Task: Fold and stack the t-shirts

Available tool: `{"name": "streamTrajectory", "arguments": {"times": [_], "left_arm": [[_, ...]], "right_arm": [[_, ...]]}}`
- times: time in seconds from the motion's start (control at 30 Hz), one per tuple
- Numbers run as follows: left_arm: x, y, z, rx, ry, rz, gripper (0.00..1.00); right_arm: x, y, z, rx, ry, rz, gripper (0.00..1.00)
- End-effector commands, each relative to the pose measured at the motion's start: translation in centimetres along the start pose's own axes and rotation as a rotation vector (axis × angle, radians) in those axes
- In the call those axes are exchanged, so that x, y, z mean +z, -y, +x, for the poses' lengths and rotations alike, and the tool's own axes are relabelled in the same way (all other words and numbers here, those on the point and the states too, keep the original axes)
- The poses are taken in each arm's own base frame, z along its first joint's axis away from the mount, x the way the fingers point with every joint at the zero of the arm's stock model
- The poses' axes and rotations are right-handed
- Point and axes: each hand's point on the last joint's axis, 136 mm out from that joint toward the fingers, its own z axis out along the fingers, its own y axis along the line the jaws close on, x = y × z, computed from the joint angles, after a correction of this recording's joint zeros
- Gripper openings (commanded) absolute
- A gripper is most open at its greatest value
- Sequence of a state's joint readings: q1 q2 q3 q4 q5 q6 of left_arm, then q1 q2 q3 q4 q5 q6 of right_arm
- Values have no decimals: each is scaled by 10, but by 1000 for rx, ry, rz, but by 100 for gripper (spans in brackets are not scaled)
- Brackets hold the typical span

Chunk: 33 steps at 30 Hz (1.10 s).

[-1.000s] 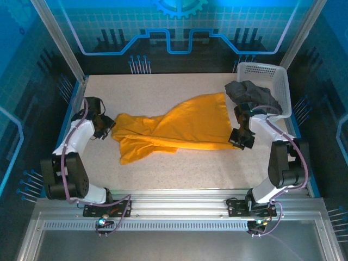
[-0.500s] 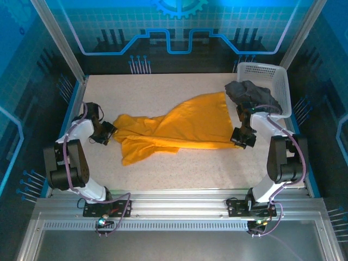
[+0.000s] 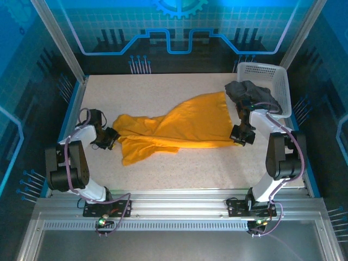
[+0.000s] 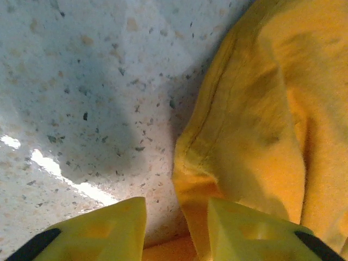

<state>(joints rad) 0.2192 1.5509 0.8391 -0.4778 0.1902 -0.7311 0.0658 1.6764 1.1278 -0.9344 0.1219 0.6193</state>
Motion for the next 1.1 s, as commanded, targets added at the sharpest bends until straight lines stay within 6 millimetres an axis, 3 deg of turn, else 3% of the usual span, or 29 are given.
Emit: {"name": "streamTrajectory", "arguments": {"times": [0.0,0.37,0.57,0.73,0.83,1.07], "left_arm": [[3,14,1,39,-11,40,40],[26,28,1,90,-52,-3,37],[28,28,-8,125,-20,-56,20],[4,34,-15,156,60,-35,11],[-17,37,-21,168,125,-29,0],[-63,62,-31,148,240,61,0]], "right_arm": [[-2,-4,3,-17,-23,-2,0],[-3,-6,4,-17,-20,-9,0],[-5,-6,6,-18,-17,-8,0],[-8,-7,4,-13,-6,-10,0],[-11,-8,2,-13,5,-17,0],[-40,-20,-11,-19,78,-78,0]]}}
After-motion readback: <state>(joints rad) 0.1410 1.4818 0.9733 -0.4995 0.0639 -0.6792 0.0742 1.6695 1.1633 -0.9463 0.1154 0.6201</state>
